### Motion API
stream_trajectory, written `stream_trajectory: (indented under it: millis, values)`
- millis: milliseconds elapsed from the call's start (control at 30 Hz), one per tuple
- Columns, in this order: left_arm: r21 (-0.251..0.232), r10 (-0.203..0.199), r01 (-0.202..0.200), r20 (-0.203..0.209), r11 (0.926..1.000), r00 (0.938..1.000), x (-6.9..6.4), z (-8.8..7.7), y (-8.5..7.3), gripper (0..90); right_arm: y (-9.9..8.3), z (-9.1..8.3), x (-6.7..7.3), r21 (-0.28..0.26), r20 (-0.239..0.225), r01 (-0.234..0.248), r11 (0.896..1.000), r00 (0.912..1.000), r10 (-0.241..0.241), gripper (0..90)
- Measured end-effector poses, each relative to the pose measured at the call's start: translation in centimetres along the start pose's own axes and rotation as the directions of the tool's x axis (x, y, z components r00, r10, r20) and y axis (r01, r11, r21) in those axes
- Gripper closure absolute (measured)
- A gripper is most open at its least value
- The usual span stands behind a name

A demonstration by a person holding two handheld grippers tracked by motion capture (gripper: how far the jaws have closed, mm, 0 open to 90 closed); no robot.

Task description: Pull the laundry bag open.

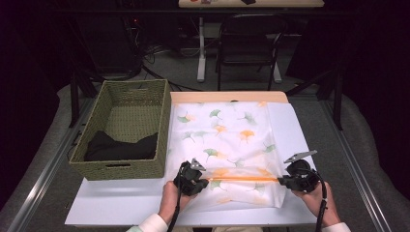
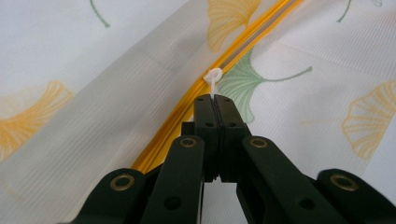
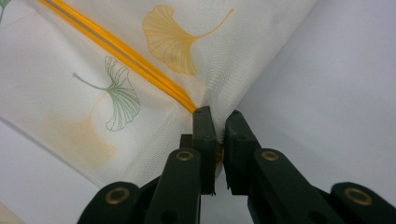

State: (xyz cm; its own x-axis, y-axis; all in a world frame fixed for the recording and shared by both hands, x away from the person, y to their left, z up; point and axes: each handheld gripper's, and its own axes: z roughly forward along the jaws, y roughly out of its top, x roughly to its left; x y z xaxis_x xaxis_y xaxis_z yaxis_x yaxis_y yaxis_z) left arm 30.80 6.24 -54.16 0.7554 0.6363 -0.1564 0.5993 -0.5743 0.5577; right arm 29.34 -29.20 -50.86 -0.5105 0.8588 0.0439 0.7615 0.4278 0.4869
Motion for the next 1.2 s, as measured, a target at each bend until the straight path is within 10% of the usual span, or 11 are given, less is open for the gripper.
stream_trajectory:
  millis: [1200]
  values:
    - [0.001, -0.07, 0.07, -0.09, 0.9975, 0.9935, 2.9, -5.0, -5.7, 89.6, -0.1, 0.6, -0.1, 0.028, 0.021, 0.005, 1.0, 0.9998, -0.006, 85.0]
